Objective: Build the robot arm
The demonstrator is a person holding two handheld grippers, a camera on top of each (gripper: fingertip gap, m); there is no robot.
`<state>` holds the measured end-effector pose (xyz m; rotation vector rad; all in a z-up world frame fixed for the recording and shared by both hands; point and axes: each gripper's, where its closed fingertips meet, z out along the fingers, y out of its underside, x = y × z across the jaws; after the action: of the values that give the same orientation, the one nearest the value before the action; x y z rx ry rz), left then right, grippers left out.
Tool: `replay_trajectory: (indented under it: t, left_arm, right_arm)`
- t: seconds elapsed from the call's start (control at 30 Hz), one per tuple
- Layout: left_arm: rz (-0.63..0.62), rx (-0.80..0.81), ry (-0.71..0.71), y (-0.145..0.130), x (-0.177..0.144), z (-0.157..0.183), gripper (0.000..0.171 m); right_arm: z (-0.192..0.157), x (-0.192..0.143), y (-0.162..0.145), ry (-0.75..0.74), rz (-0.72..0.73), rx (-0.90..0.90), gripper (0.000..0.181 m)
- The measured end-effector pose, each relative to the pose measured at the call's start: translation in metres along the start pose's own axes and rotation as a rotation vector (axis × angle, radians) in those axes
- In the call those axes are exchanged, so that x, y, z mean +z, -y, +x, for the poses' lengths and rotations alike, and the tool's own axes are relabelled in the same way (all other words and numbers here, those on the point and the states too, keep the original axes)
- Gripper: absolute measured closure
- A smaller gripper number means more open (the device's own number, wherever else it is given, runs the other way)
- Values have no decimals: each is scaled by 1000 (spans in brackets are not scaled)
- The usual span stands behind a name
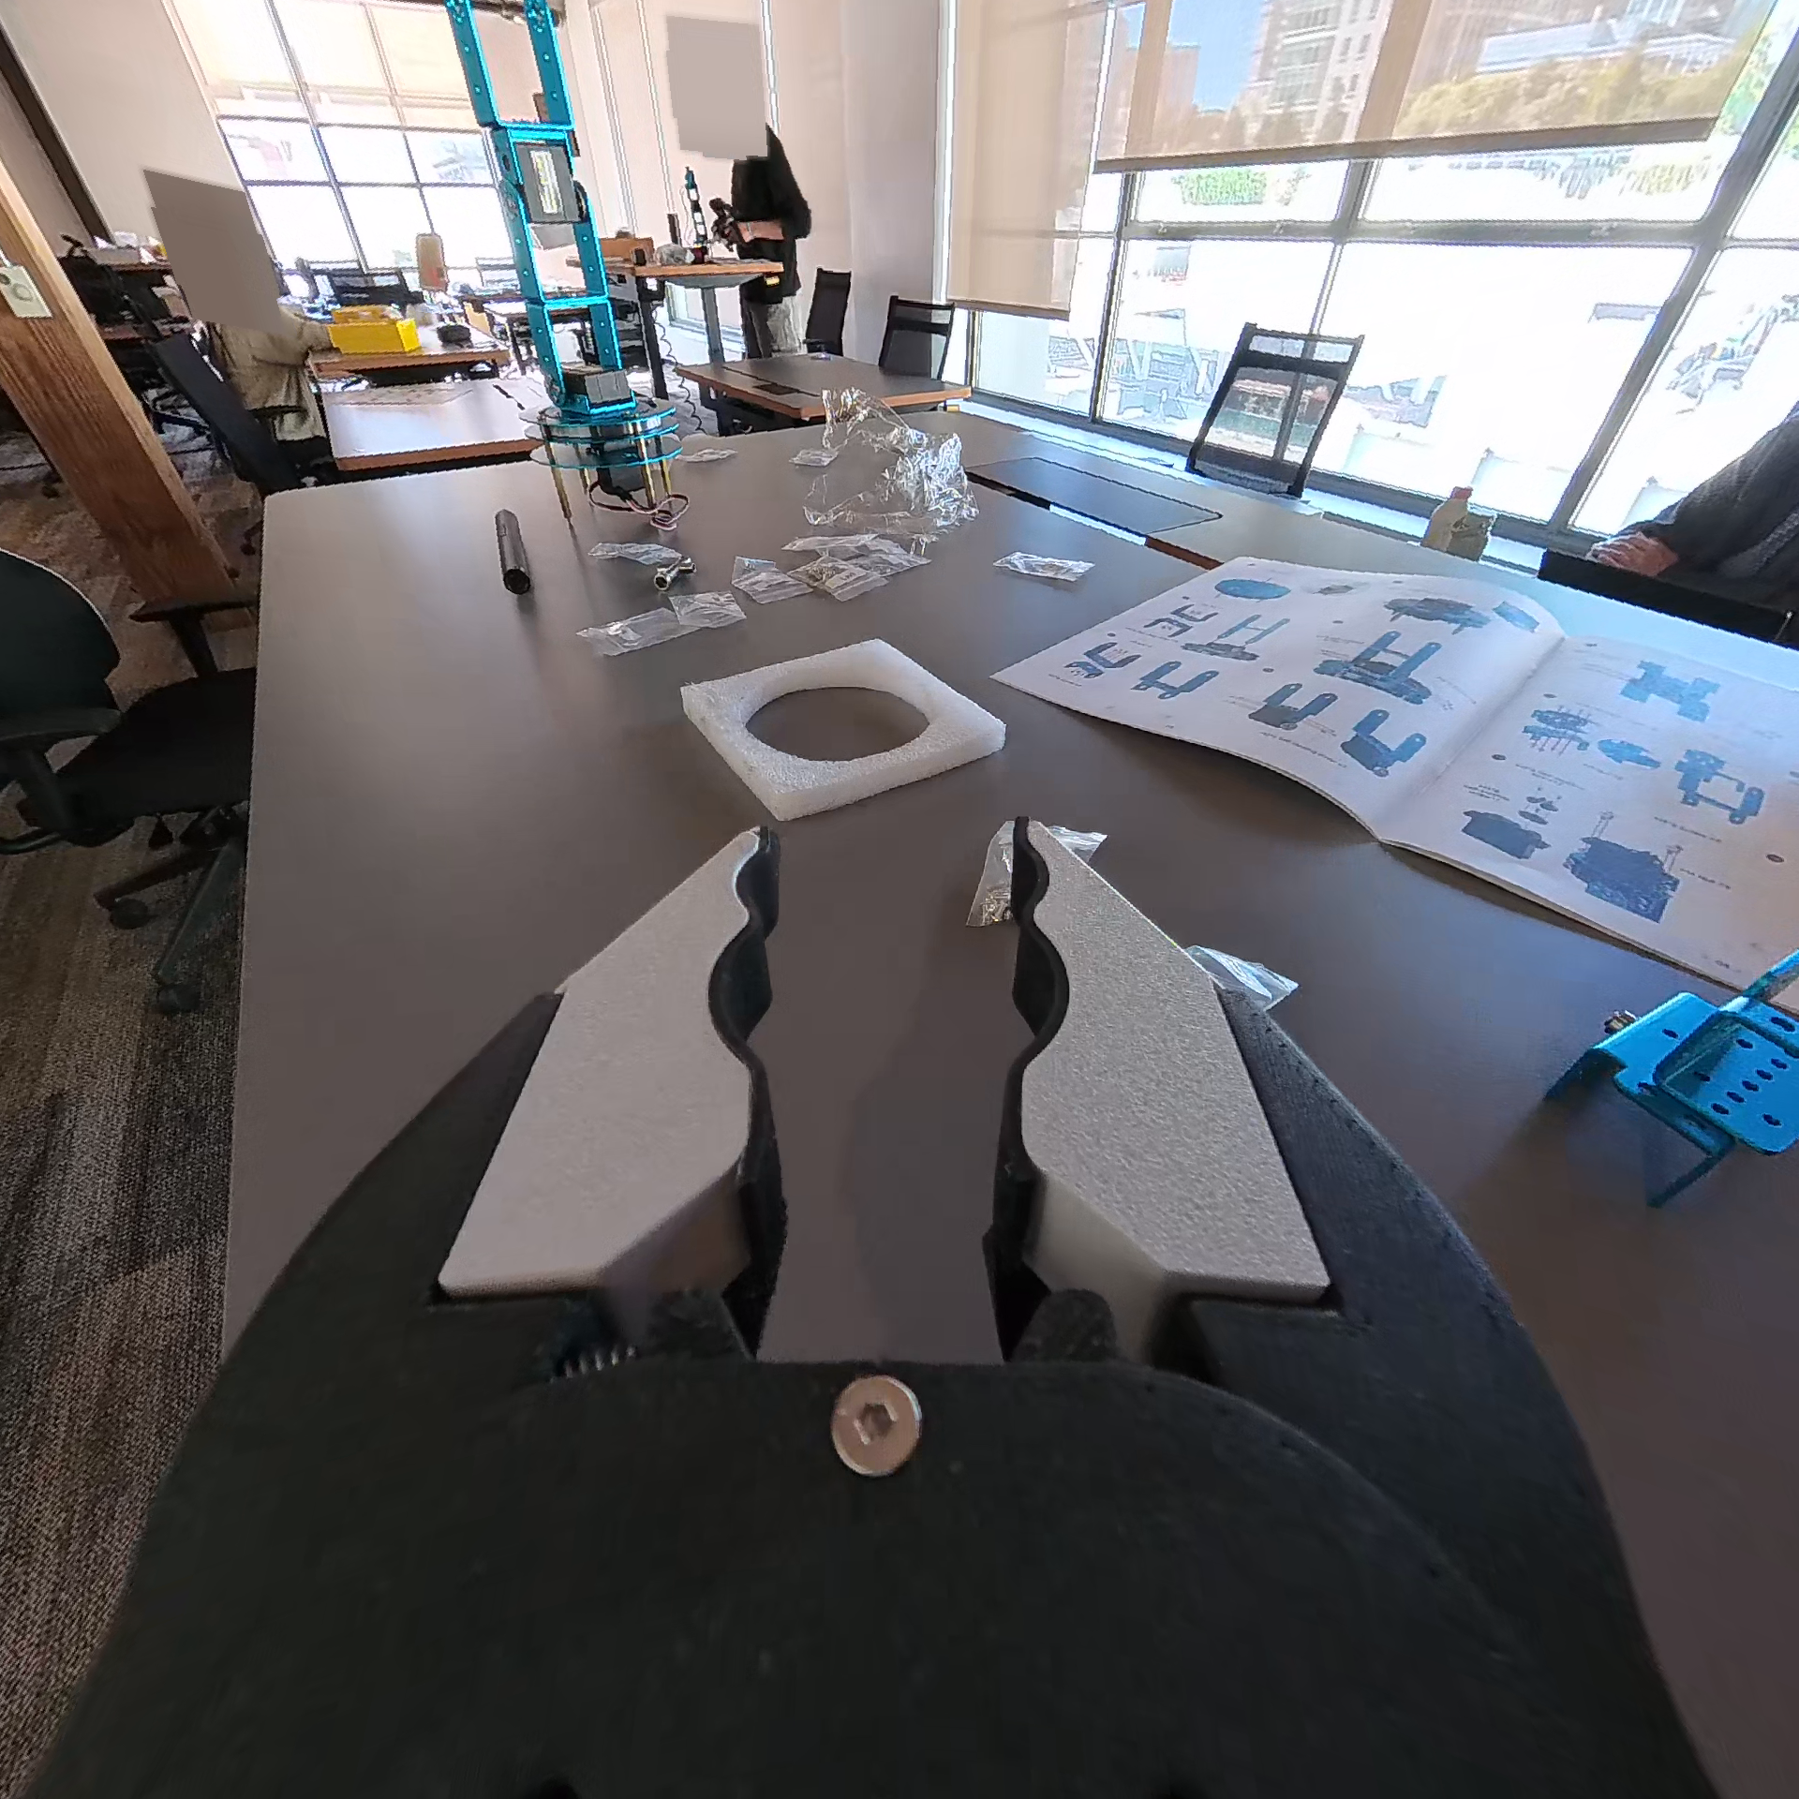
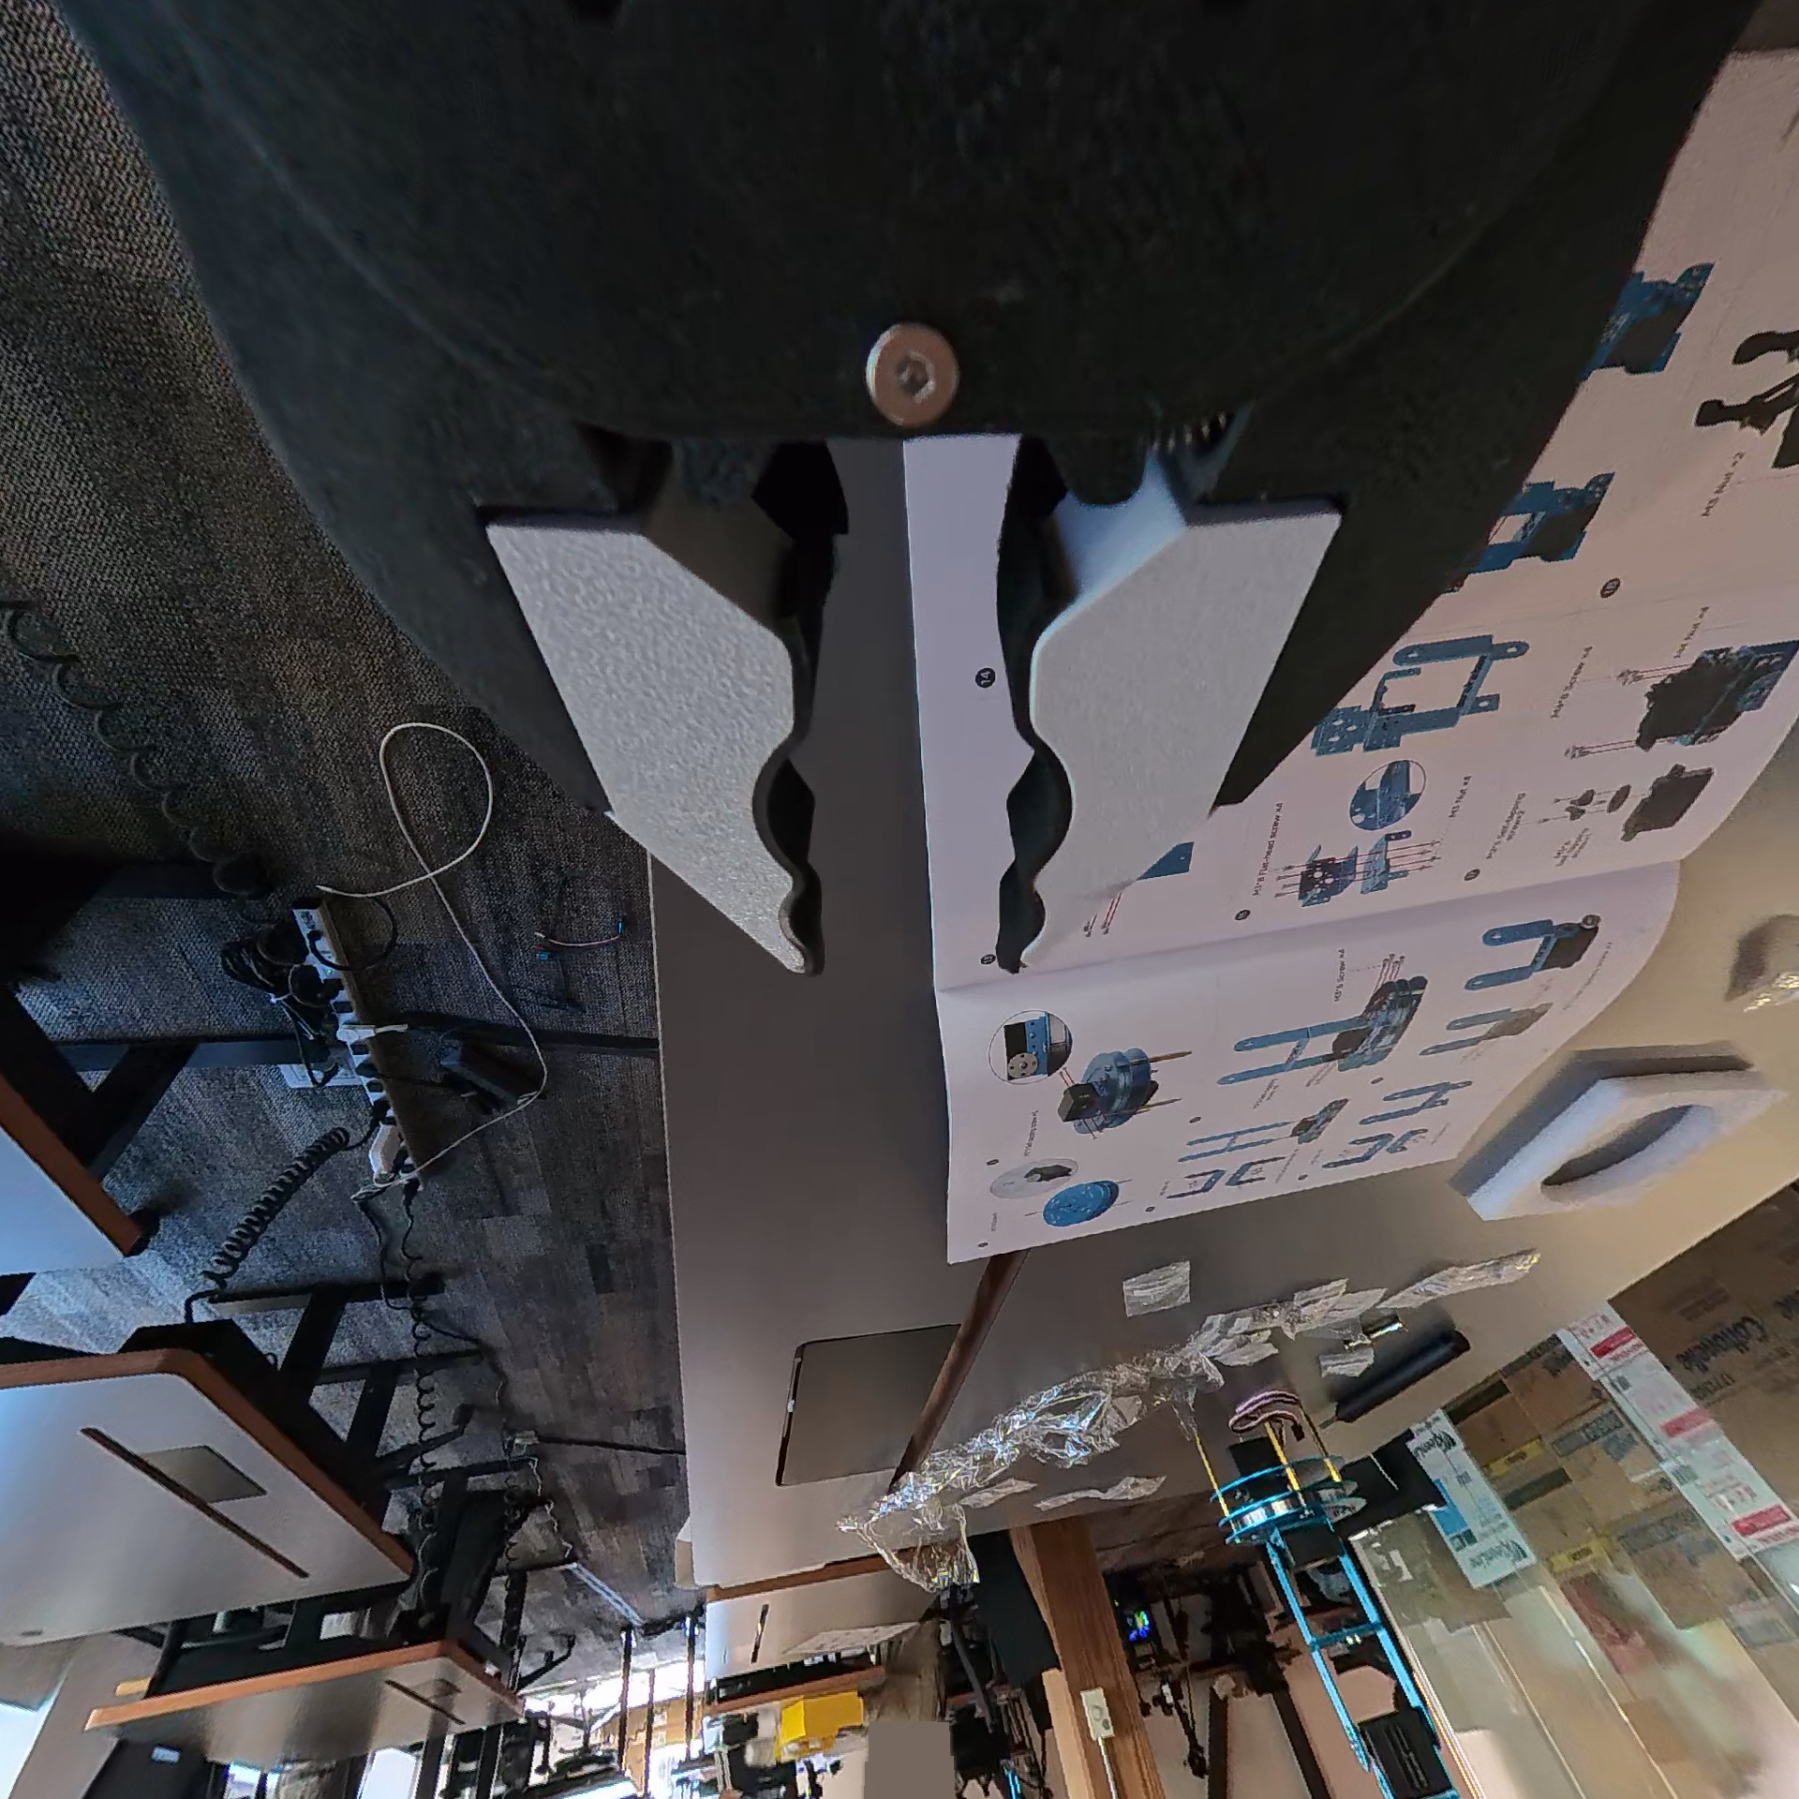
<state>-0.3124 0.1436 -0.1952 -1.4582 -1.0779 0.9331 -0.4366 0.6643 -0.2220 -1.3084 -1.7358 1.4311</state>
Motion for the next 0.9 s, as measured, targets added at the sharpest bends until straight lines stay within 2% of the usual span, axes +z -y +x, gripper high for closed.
replay_trajectory:
  t: [0.57, 0.77, 0.9]
  left_arm:
    - [3, 4, 10, 2, -1, -2, 126]
    - [44, 13, 16, 25, -11, 0, 124]
    - [95, -17, -19, 38, -16, 7, 124]
  right_arm:
    - [-7, 1, -2, 23, -13, -9, 148]
    - [-21, 1, 5, 97, 25, -17, 148]
    - [-16, -7, 21, 63, 120, -78, 148]
